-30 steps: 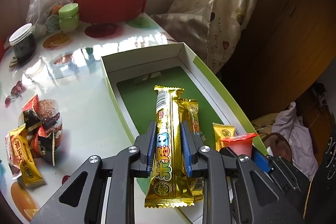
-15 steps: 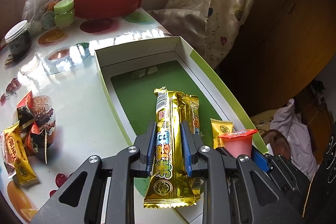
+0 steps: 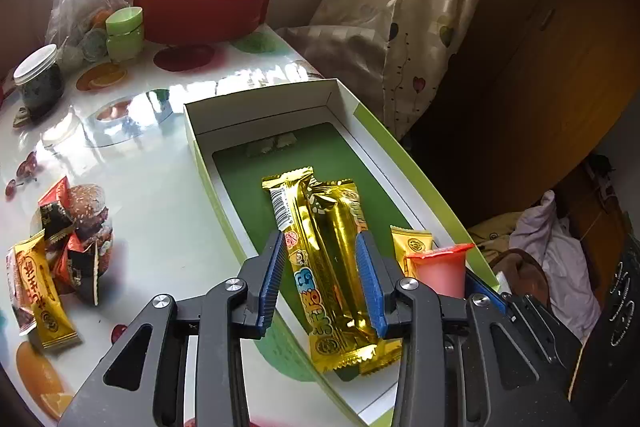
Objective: Organize snacks
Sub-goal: 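Lower both items into the box and open both grippers, then withdraw both open grippers from the box toward the snack pile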
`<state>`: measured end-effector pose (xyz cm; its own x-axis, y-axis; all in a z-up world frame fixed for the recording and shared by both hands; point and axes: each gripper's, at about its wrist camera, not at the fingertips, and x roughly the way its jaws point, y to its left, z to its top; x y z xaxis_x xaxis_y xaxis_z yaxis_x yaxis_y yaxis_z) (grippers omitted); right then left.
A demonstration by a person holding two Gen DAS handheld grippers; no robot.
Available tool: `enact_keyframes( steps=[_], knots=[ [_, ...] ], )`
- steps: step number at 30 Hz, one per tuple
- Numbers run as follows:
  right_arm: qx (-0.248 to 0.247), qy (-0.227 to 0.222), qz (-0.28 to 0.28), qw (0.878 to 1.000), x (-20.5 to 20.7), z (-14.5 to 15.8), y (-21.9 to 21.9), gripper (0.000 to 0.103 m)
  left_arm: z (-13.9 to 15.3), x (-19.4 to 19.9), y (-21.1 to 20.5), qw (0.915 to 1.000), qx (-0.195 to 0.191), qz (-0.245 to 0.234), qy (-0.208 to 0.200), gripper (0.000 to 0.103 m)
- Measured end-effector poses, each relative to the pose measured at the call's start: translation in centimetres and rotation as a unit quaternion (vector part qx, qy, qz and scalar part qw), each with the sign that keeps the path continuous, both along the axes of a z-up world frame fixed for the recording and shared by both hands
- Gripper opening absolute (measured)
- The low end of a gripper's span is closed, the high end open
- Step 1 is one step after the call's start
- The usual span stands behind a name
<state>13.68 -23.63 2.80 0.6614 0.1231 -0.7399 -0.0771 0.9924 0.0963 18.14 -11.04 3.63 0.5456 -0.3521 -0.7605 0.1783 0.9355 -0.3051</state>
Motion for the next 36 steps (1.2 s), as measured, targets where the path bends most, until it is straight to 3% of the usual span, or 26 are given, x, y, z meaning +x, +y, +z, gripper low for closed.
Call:
enact_keyframes(
  steps=[6, 8, 22, 36],
  knots=[
    [0.000, -0.011, -0.003, 1.000, -0.5, 0.5, 0.0, 0.054, 1.2, -1.1, 0.1, 0.9998, 0.001, -0.002, -0.018, 0.040],
    [-0.001, -0.013, -0.005, 1.000, -0.8, 0.7, 0.1, 0.055, 1.5, -1.4, 0.1, 0.9997, 0.005, -0.002, -0.025, 0.046],
    [0.006, -0.021, 0.000, 1.000, -2.1, 1.6, 1.4, 0.056, 3.8, -5.0, 3.3, 0.9965, 0.033, 0.034, -0.069, 0.047],
    [0.006, -0.046, 0.009, 0.999, -3.3, 3.0, 3.0, 0.058, 4.2, -7.7, 6.4, 0.9937, 0.037, 0.063, -0.086, 0.047]
  ],
)
